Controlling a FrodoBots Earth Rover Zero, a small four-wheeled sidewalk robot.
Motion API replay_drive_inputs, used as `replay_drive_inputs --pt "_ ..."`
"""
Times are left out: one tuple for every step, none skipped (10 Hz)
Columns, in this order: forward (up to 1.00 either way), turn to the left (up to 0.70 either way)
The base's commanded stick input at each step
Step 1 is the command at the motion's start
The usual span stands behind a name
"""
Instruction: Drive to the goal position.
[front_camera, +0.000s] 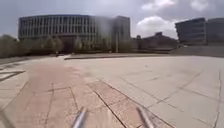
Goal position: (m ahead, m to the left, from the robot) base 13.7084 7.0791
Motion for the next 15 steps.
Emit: replay_drive_inputs --pt "0.7 0.38" --pt "0.7 0.38" --pt "0.7 0.38" --pt "0.7 0.38" --pt "0.7 0.38" --pt "0.7 0.38" --pt "0.7 0.12" --pt "0.7 0.03" --pt "0.7 0.03" --pt "0.7 0.03" --pt "0.7 0.03" --pt "0.7 0.03" --pt "0.7 0.03" --pt "0.7 0.03" --pt "0.7 0.03"
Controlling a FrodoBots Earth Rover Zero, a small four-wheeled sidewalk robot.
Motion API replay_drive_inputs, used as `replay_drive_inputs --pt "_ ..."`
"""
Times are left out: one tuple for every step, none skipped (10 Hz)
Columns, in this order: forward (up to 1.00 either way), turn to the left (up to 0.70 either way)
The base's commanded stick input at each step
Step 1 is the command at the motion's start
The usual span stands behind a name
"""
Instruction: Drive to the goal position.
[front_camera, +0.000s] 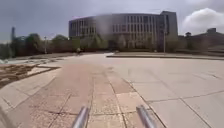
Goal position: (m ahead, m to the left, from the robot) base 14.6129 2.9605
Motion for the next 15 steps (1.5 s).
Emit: replay_drive_inputs --pt "0.7 0.03" --pt "0.7 0.03" --pt "0.7 0.03" --pt "0.7 0.03" --pt "0.7 0.03" --pt "0.7 0.03" --pt "0.7 0.03" --pt "0.7 0.03" --pt "0.7 0.03" --pt "0.7 0.03" --pt "0.7 0.03" --pt "0.7 0.03" --pt "0.7 0.03" --pt "0.7 0.03" --pt "0.7 0.03"
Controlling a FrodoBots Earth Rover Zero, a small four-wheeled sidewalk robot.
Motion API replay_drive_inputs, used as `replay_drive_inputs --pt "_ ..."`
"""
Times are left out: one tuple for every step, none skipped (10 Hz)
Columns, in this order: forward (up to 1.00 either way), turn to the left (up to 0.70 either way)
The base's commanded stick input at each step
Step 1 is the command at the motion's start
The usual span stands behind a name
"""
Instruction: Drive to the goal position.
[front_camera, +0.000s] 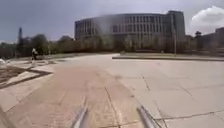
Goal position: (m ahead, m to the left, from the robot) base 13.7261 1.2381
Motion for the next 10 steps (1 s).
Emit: replay_drive_inputs --pt "0.7 0.03" --pt "0.7 0.03" --pt "0.7 0.03" --pt "0.7 0.03" --pt "0.7 0.03" --pt "0.7 0.03" --pt "0.7 0.03" --pt "0.7 0.03" --pt "0.7 0.03" --pt "0.7 0.03"
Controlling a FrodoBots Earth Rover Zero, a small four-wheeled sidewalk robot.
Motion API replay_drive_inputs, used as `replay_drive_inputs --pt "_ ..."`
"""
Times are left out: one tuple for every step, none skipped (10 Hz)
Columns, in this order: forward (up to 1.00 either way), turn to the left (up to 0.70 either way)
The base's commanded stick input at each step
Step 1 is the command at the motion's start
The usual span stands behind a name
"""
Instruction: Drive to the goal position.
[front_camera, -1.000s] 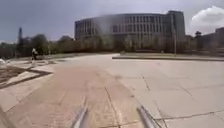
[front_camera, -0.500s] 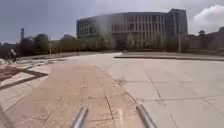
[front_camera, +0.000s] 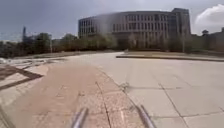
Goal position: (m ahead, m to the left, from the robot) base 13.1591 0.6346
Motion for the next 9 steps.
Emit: replay_drive_inputs --pt "0.7 0.03" --pt "0.7 0.03" --pt "0.7 0.03" --pt "0.7 0.03" --pt "0.7 0.03" --pt "0.7 0.03" --pt "0.7 0.03" --pt "0.7 0.03" --pt "0.7 0.03"
